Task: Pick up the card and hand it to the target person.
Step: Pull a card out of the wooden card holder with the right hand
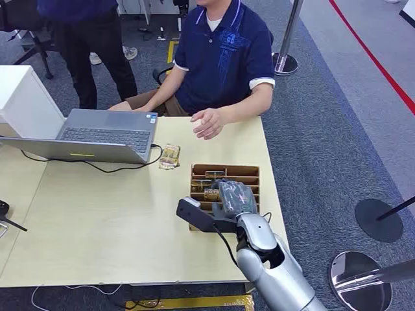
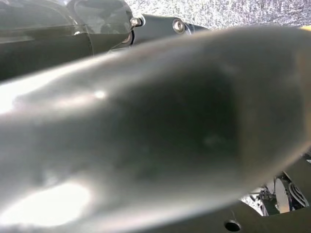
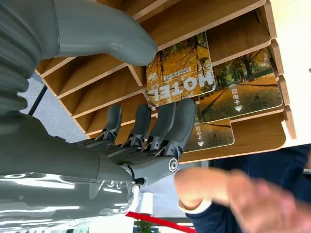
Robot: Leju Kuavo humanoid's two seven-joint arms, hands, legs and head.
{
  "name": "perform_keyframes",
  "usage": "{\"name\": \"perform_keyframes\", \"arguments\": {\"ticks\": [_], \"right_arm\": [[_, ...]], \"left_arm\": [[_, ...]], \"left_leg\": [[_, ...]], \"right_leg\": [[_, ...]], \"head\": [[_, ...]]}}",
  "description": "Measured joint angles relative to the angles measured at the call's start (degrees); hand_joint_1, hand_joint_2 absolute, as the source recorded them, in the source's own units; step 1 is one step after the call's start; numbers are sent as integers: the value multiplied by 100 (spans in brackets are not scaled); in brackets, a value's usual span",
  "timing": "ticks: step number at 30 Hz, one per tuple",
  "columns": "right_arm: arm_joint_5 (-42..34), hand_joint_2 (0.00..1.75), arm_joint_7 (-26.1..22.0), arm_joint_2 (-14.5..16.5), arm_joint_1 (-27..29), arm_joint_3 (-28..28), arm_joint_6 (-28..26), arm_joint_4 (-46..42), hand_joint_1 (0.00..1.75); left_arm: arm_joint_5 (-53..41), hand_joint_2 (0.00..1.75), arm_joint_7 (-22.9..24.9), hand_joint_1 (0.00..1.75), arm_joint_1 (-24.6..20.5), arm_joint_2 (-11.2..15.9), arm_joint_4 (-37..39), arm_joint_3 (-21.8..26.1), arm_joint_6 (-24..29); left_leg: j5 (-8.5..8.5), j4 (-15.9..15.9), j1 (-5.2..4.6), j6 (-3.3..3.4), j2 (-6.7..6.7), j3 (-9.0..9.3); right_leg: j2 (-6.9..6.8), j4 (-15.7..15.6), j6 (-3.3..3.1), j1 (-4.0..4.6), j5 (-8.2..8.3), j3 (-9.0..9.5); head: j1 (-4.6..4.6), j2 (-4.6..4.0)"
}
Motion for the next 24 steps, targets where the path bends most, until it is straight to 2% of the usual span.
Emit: {"name": "perform_keyframes", "arguments": {"ticks": [19, 24], "right_arm": [[-26, 175, -4, 10, -51, 0, -10, 137, 110], [-34, 175, -5, 10, -51, 0, -26, 137, 128]], "left_arm": [[0, 0, 0, 0, 1, 2, 0, 0, -7], [0, 0, 0, 0, 1, 2, 0, -1, -7]], "left_leg": [[0, 2, 0, 0, 0, -1], [0, 2, 0, 1, 0, -1]], "right_leg": [[0, 0, 1, 0, 2, -1], [0, -1, 2, 0, 3, 0]], "head": [[0, 0], [0, 0]]}}
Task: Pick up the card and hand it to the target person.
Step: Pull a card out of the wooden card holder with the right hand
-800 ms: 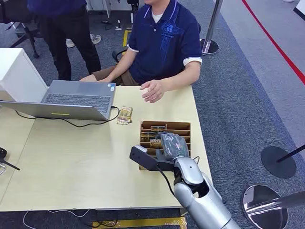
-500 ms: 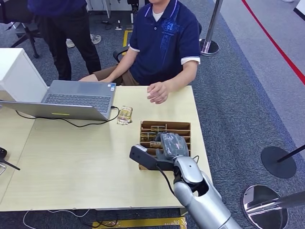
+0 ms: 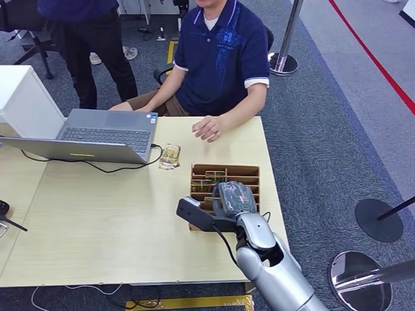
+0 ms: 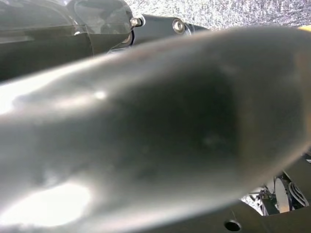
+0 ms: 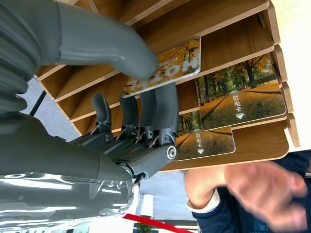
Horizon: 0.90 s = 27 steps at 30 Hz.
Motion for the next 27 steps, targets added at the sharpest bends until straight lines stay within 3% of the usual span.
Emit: {"name": "perform_keyframes", "arguments": {"ticks": [5, 14, 18, 27], "right_arm": [[0, 175, -1, 0, -1, 0, -20, 0, 152], [0, 175, -4, 0, -2, 0, -33, 0, 161], [0, 175, -8, 1, -3, 0, -42, 0, 163], [0, 175, -37, 14, -9, 0, -44, 0, 162]], "left_arm": [[0, 0, 0, 0, 0, 0, 0, -1, 0], [0, 0, -56, 0, 0, 0, 1, -1, -65], [-1, 175, -211, 0, 1, 2, 0, -1, -208], [-10, 175, -344, 0, 1, 11, 1, -1, -247]], "left_leg": [[0, 0, 0, 0, 0, 0], [0, 1, 0, 0, 0, 0], [0, 2, 0, 0, 0, 0], [0, 2, 0, 0, 0, 0]], "right_leg": [[0, 0, 0, 0, 0, 0], [0, 0, 0, 0, 0, 0], [0, 0, 0, 0, 1, 1], [0, 0, 1, 0, 1, 0]], "head": [[0, 0], [0, 0], [0, 0], [-1, 0]]}}
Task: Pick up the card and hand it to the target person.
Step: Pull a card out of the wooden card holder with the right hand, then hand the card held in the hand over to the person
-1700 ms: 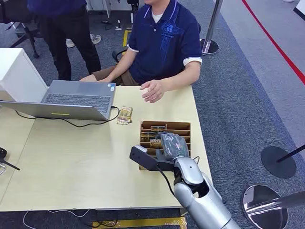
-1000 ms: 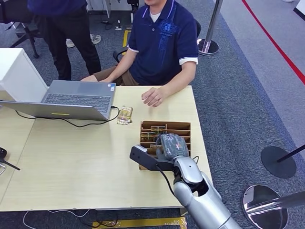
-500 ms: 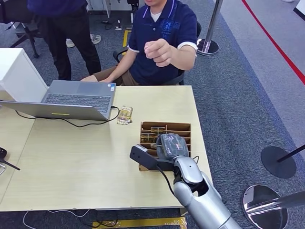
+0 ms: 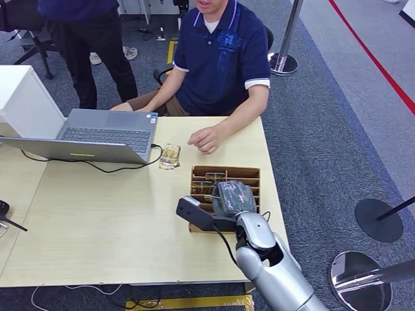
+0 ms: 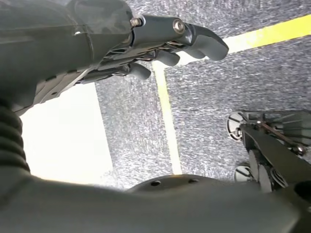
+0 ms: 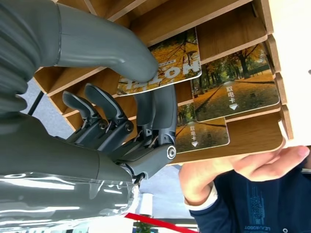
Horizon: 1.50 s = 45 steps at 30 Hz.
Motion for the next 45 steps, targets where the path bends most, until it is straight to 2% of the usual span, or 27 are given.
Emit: {"name": "perform_keyframes", "arguments": {"ticks": [15, 21, 35, 45], "right_arm": [[0, 175, -8, 17, -1, 0, 1, 0, 162], [-79, 175, -171, 16, 3, 0, -4, -31, 162], [-313, 175, -480, -183, 71, -7, -140, -1546, 162], [-552, 175, -649, -279, -90, -110, -135, -1824, 162]], "left_arm": [[2, 175, -31, 0, 0, 4, 0, 0, -2], [9, 175, 43, 0, 1, 4, -1, 2, 5], [10, 175, 62, 0, 25, 4, 1, 2, -7], [10, 175, 75, 0, 24, 4, 1, 3, -20]], "left_leg": [[0, 2, 0, 0, 0, -1], [0, 3, 0, 0, 0, -1], [0, 6, -1, 1, 0, -2], [4, 7, -4, 8, 0, -4]], "right_leg": [[0, 0, 0, 0, 0, 0], [0, 0, 0, 0, 0, 0], [1, -1, 4, -1, 3, -1], [1, -1, 7, -3, 9, -1]], "head": [[1, 0], [0, 0], [0, 0], [1, 0]]}}
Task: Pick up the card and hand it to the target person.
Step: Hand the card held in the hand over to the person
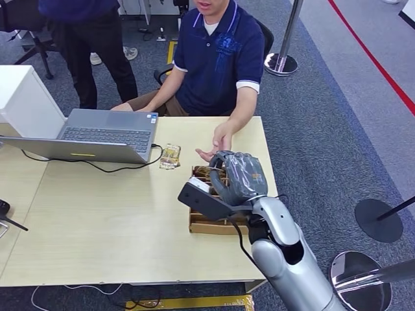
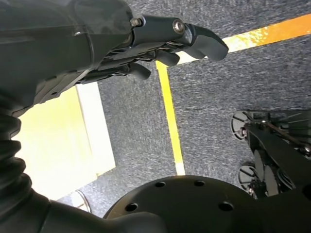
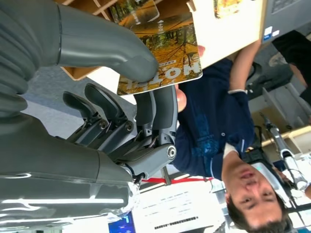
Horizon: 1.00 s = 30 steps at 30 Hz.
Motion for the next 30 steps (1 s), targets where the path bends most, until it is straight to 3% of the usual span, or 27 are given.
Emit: {"name": "perform_keyframes", "arguments": {"ticks": [6, 17, 30], "right_arm": [[-498, 175, -150, 50, -374, -21, 89, 174, 162], [-891, 175, -305, 598, -1495, -171, 34, 1699, 162], [-906, 175, -333, 814, -1766, -263, -44, 2435, 162]], "left_arm": [[-4, 175, 39, 0, -8, 0, -1, -1, -16], [-15, 175, 139, 0, -62, 0, -1, -1, -26], [-15, 175, 170, 0, -62, 0, -1, -1, -67]], "left_leg": [[4, 0, -1, 5, 0, -3], [24, 0, -3, 13, 1, -11], [29, 0, -11, 20, -1, -17]], "right_leg": [[3, 0, 4, -2, 7, -1], [1, -1, 9, -4, 24, -5], [-1, -9, 17, -13, 29, -7]], "head": [[-1, 0], [-1, 0], [-1, 0]]}}
